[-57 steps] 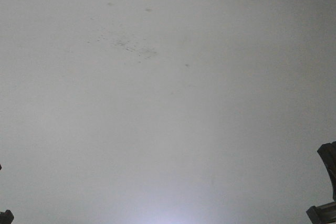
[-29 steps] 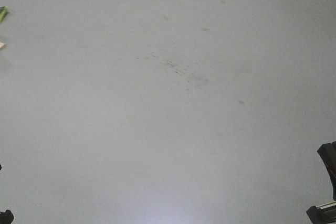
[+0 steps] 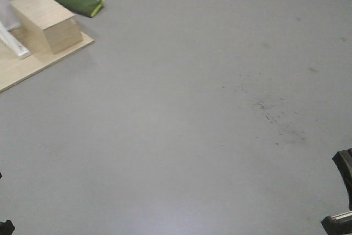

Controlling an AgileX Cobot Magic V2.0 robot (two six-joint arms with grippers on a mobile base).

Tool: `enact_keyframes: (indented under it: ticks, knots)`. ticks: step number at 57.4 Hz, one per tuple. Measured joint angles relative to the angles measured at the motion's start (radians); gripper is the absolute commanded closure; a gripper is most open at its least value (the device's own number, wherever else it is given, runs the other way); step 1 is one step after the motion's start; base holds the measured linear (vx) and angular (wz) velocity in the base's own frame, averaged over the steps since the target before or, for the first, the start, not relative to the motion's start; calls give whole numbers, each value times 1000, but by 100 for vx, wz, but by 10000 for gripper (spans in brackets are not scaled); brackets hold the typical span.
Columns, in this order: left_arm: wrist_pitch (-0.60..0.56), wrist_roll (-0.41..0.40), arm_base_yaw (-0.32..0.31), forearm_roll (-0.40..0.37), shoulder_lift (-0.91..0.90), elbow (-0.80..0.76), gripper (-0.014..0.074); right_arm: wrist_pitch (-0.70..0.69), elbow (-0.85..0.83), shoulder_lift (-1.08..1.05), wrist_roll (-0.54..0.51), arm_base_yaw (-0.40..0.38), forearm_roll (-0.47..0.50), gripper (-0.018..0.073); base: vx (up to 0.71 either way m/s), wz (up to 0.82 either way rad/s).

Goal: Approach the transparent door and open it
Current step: 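Drive up to the white-framed glass sliding door on the platform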

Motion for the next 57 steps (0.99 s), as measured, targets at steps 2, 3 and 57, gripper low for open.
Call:
enact_keyframes:
  ticks: [2,3,57]
  knots:
    - [0,0,0,0,0,0,594,0,0,0,0,0,0,562,48,88]
    - [0,0,0,0,0,0,594,0,0,0,0,0,0,562,48,89]
    - [0,0,0,0,0,0,594,0,0,0,0,0,0,562,46,76]
